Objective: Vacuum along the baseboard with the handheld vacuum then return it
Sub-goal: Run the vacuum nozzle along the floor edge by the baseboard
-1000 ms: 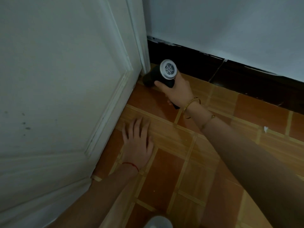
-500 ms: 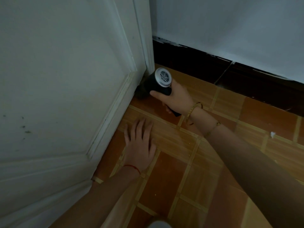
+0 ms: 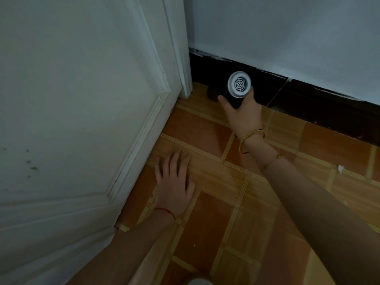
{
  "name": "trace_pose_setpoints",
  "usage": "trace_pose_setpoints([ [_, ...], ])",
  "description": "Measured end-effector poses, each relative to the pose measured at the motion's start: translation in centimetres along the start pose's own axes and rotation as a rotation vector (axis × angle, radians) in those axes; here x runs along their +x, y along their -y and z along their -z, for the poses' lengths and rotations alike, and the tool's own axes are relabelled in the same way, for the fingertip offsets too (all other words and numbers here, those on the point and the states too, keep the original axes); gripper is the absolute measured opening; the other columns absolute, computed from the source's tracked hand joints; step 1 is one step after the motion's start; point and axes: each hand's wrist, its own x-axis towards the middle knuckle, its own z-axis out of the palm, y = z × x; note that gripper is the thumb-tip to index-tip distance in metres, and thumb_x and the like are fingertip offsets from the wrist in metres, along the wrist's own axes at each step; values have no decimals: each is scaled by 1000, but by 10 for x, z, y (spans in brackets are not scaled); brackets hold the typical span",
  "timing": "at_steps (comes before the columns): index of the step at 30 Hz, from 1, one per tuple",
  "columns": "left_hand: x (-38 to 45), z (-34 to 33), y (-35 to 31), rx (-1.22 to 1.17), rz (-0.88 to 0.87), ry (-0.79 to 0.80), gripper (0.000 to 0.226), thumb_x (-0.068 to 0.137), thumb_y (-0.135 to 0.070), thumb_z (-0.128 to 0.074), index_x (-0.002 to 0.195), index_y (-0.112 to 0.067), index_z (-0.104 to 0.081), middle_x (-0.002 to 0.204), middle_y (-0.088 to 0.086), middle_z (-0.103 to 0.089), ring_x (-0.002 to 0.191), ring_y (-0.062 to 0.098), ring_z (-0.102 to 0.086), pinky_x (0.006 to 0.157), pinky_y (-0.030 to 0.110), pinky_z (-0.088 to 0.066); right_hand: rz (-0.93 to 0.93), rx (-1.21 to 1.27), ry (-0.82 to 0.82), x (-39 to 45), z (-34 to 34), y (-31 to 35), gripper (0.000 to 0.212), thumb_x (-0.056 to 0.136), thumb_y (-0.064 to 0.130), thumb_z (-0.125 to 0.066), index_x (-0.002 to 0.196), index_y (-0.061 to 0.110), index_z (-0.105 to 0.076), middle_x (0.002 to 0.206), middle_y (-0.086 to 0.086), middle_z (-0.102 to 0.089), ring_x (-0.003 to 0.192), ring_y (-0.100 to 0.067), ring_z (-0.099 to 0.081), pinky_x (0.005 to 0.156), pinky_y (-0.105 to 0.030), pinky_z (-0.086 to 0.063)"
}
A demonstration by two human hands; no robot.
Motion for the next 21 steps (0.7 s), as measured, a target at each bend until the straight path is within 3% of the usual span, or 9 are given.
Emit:
trace_pose_setpoints([
  [4,0,0,0,-2,0,2,54,96,-32,-41,148,-17,-40,155,10,-36,144,30,-31,119,62,-14,47,-3,83,4,-6,3,78,82,52,-66,141,12,-37,123,-5,-62,111,-20,-60,88,-29,-49],
  [8,-1,-1,0,-7,-4,-14,54,95,-31,-45,148,-18,-40,155,9,-37,144,29,-30,119,61,-15,84,29,161,10,-21,17,72,82,50,-67,138,14,-38,124,-4,-62,113,-22,-59,90,-31,-49],
  [12,0,-2,1,-3,-3,-14,54,95,-33,-43,147,-17,-41,154,10,-38,143,30,-32,119,61,-15,15,-14,93,11,-11,10,81,82,54,-64,144,14,-33,122,-6,-63,110,-23,-60,87,-29,-49],
  [17,-1,-2,0,-5,6,-10,55,95,-33,-41,147,-17,-41,155,9,-37,143,30,-32,118,62,-16,-54,-38,-27,-2,18,-13,73,82,54,-64,139,14,-41,119,-4,-64,108,-22,-61,80,-24,-45],
  [21,0,-2,0,-8,4,-12,55,94,-33,-42,147,-17,-41,154,10,-38,143,30,-32,118,62,-15,-6,-54,60,-1,3,1,76,82,54,-65,139,10,-38,119,-7,-63,106,-23,-61,84,-30,-50],
])
